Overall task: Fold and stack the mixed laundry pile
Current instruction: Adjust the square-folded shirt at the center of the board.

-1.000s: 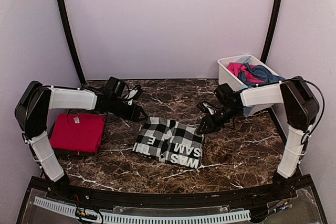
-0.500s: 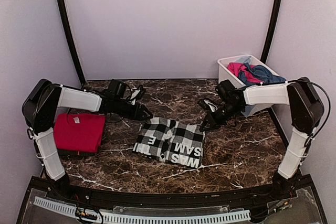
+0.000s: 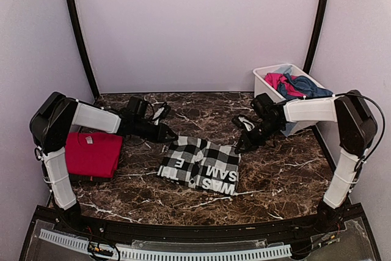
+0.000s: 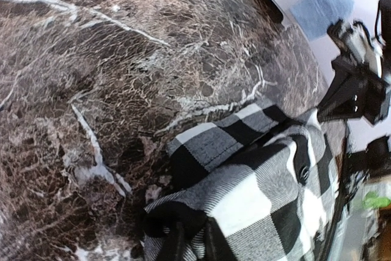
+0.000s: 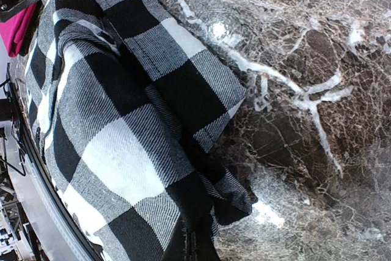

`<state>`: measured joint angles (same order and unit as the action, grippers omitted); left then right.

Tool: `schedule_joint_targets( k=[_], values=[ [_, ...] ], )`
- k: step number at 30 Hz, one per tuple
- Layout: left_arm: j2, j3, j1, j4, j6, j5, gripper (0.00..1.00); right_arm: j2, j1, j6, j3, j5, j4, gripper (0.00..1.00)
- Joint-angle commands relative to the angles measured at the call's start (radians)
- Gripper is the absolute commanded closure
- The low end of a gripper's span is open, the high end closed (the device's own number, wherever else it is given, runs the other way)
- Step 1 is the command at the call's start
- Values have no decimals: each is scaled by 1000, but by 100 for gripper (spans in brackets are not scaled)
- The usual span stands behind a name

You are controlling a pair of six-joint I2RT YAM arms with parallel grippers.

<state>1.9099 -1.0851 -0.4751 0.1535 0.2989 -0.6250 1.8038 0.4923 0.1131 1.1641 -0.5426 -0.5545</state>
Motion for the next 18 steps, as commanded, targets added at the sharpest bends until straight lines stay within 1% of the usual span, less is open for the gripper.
schedule_joint_targets(
  k=[1,2,5,8,11,14,18],
  values=[
    [-75,39,4,80,31,-30,96,-46,5,1,29,47,-26,100],
    [-91,37,5,81,34,-20,99,-58,4,1,33,54,-34,100],
    [-111,19,12,67,48,20,100,-83,-6,-1,41,76,-48,100],
    [-93,-23,22,40,51,83,100,-66,-34,-8,41,109,-42,100],
    [-23,-64,30,5,52,121,100,-12,-56,-3,43,144,-5,100],
    [39,-98,37,-10,64,174,100,76,-57,21,59,234,20,100],
    [114,-135,36,-8,71,197,100,133,-54,57,61,299,72,100]
  ],
)
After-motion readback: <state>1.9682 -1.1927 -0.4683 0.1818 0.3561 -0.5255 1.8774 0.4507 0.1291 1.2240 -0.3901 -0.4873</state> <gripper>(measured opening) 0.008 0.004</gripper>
